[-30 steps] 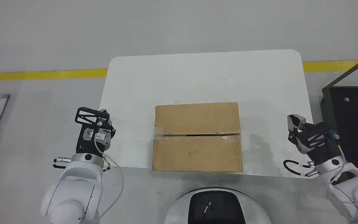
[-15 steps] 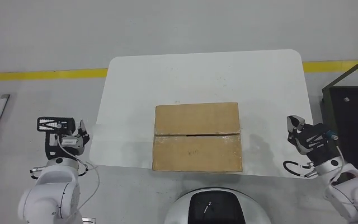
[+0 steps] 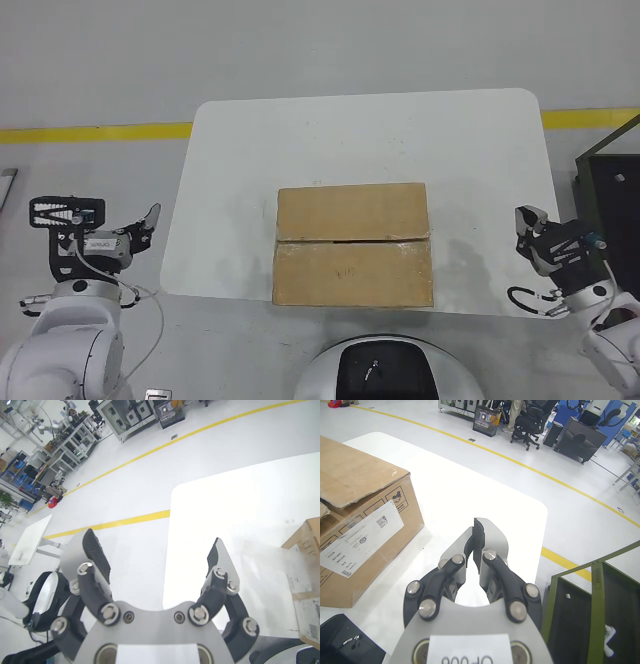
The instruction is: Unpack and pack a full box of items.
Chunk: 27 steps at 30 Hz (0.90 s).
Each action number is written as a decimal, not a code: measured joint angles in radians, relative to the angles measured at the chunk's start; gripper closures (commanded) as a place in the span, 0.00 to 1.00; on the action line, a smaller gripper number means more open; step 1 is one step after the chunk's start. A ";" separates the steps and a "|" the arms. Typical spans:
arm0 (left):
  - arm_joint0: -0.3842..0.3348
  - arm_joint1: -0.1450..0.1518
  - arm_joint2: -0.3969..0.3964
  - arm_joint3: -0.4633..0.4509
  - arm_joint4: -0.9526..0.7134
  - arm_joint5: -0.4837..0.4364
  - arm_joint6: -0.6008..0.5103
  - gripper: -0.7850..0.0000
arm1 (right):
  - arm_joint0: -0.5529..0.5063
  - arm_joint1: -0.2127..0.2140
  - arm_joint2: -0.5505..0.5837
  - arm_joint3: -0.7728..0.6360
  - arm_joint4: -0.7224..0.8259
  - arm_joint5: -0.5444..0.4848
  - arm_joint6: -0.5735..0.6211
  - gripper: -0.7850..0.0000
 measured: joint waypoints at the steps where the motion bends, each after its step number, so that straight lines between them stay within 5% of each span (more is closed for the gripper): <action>1: -0.002 0.001 0.022 -0.012 -0.005 -0.012 -0.001 0.00 | 0.001 0.000 0.000 -0.001 0.000 0.000 0.000 1.00; 7: -0.018 -0.002 0.298 -0.027 -0.031 -0.069 0.001 0.00 | 0.004 -0.002 -0.004 -0.005 -0.006 -0.003 0.001 1.00; 11: -0.068 -0.011 0.553 0.019 0.030 -0.086 0.003 0.00 | 0.004 -0.003 -0.002 -0.003 -0.011 -0.002 -0.002 1.00; 17: -0.162 -0.031 0.831 0.128 0.145 -0.105 -0.012 0.00 | -0.005 -0.004 0.013 0.007 -0.006 0.001 -0.010 1.00; 27: -0.261 -0.051 0.972 0.284 0.345 -0.079 -0.053 0.00 | -0.018 -0.007 0.030 0.011 0.007 0.007 -0.015 1.00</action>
